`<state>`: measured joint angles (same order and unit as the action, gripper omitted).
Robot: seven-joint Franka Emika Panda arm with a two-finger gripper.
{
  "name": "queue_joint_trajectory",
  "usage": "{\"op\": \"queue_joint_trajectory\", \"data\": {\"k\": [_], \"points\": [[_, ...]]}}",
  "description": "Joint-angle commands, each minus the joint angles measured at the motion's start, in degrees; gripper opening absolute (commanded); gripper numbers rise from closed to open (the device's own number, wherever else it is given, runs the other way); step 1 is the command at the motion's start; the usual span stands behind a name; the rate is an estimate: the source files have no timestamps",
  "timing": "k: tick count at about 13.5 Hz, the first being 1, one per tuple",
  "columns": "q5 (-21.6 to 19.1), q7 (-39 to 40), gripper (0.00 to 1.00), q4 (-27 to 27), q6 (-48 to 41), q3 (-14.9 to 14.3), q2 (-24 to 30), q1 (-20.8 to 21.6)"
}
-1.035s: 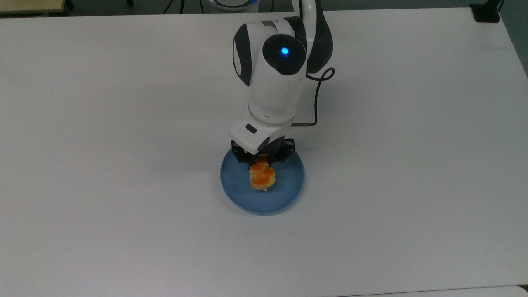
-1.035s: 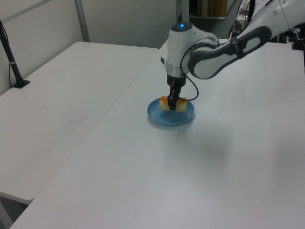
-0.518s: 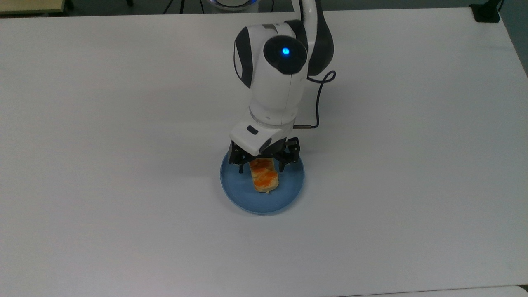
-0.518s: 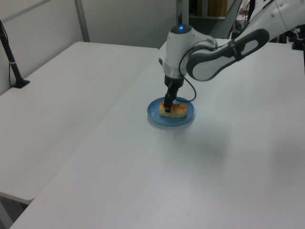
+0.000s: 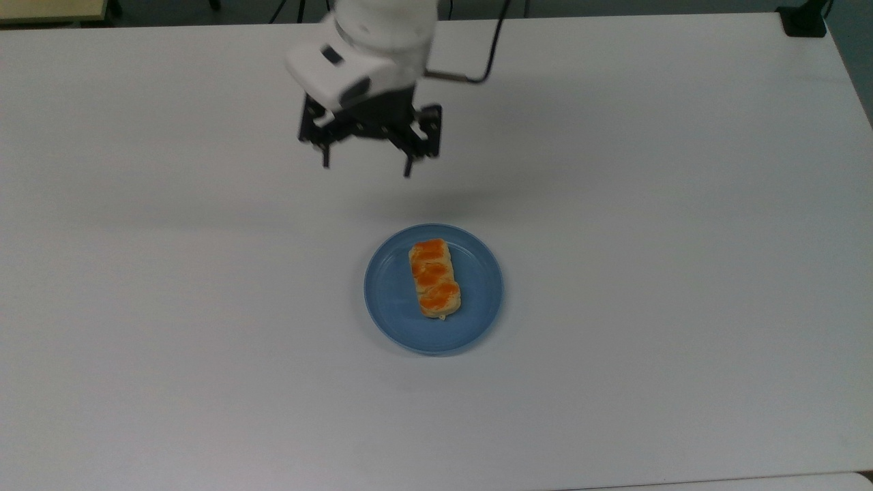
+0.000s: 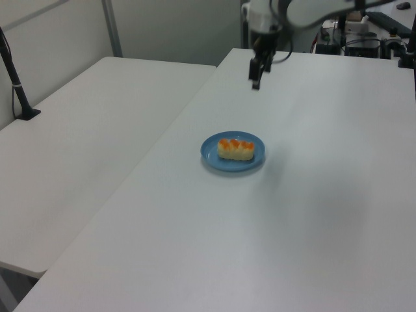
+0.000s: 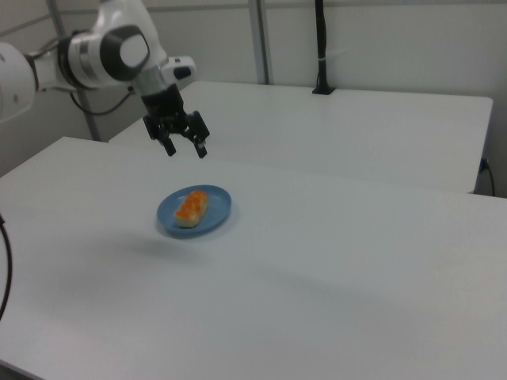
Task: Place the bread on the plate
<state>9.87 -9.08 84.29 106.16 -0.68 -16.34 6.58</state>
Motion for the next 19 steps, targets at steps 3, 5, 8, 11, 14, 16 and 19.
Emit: {"op": "queue_joint_trajectory", "data": {"k": [3, 5, 8, 11, 14, 16, 19], "points": [[-5.0, 6.7, 1.00, 3.7, -9.6, 0.1, 10.6, -4.8], [-4.9, 6.7, 1.00, 3.4, -12.7, 0.0, 11.8, -5.4], [-4.9, 6.8, 1.00, 3.7, -13.2, 0.1, 12.8, -6.0], [-5.0, 6.8, 1.00, 3.9, -13.3, 0.1, 12.9, -6.0], [-5.0, 6.8, 1.00, 3.8, -13.2, 0.1, 12.8, -6.1], [-5.0, 6.7, 1.00, 3.8, -13.2, 0.1, 12.8, -6.0], [-5.0, 6.7, 1.00, 3.8, -13.1, 0.1, 12.8, -6.0]]}}
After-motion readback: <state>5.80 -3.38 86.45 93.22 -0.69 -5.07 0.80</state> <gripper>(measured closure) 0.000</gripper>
